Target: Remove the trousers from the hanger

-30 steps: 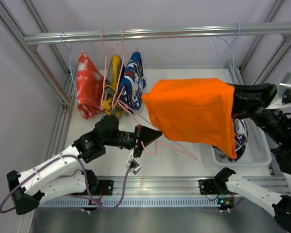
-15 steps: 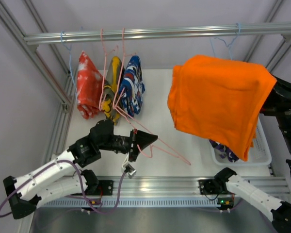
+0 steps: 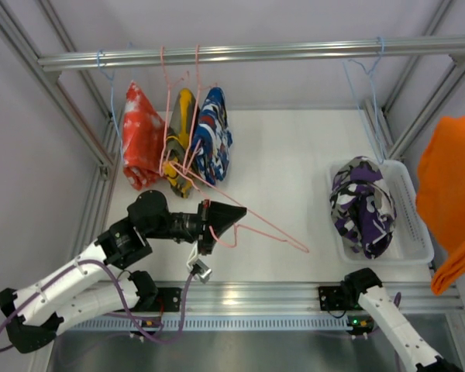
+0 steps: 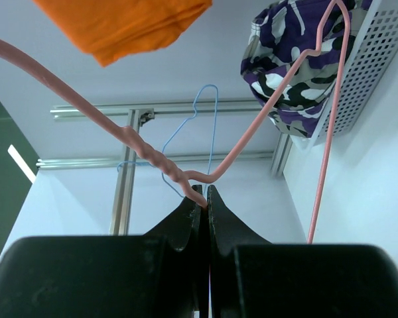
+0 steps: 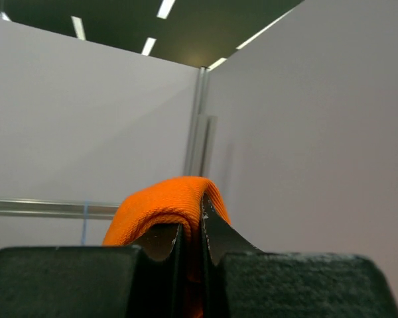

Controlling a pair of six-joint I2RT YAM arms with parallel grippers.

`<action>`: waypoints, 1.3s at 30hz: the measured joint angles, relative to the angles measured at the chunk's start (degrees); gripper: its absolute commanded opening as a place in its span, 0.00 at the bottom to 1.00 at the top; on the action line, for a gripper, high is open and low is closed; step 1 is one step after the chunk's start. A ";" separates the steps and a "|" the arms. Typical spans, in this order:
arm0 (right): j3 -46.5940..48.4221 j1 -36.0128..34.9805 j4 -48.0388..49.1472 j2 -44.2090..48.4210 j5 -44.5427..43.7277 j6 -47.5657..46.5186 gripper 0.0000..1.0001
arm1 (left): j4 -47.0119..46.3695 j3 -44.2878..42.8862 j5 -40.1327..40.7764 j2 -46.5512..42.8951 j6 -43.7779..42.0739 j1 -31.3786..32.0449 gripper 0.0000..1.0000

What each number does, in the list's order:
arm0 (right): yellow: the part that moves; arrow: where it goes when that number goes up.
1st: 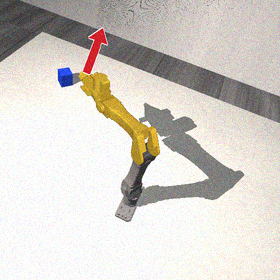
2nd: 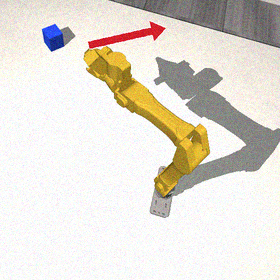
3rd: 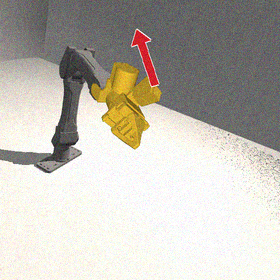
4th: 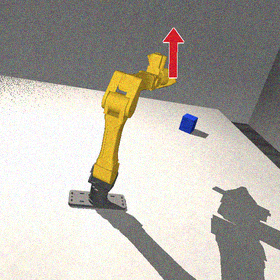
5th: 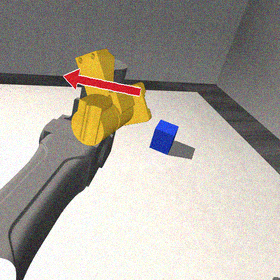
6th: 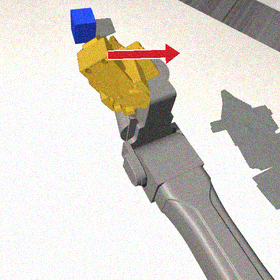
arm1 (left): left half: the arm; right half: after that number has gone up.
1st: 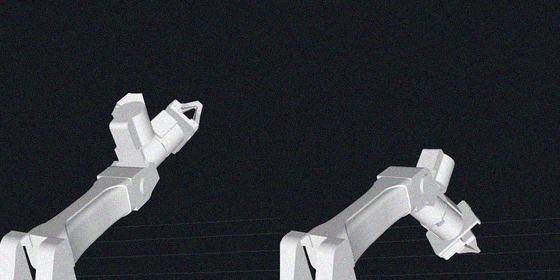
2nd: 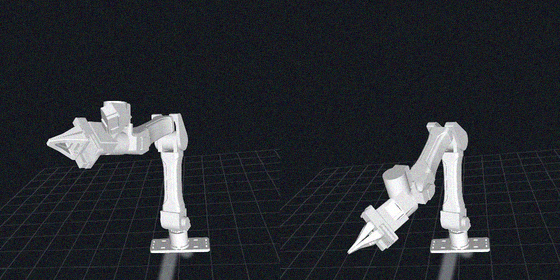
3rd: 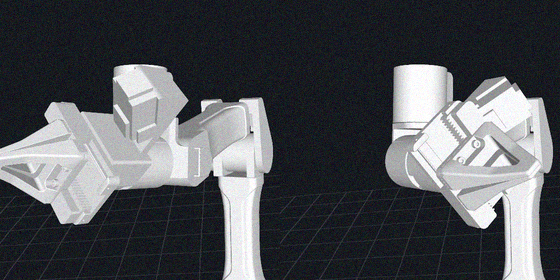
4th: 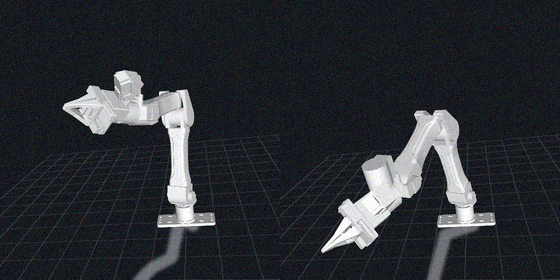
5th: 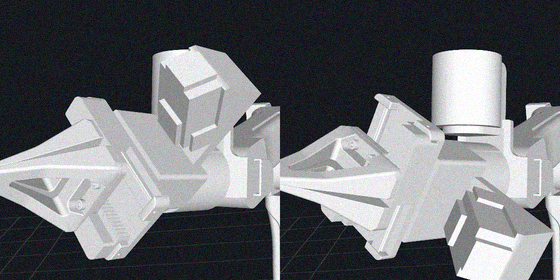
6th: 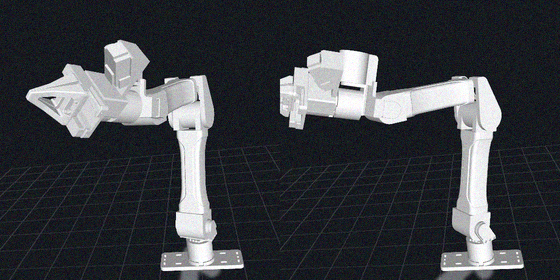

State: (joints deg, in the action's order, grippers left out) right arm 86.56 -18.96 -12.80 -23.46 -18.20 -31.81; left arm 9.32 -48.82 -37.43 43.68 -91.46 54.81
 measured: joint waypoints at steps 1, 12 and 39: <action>-0.94 0.52 0.55 1.38 -0.96 -2.05 0.00 | -0.02 -0.09 0.02 -0.07 0.02 -0.02 0.00; -21.62 1.36 -2.34 9.27 -13.00 -19.28 0.00 | 0.11 -3.96 0.44 1.01 0.04 0.00 0.00; -60.65 1.29 -10.12 14.80 -13.62 -7.74 0.00 | 0.13 -14.29 -0.04 5.14 -1.81 0.00 0.00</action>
State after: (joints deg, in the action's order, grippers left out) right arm 25.91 -17.67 -22.92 -8.67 -31.81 -39.55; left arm 9.45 -63.11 -37.47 48.82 -93.27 54.81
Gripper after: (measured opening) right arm 0.044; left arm 0.057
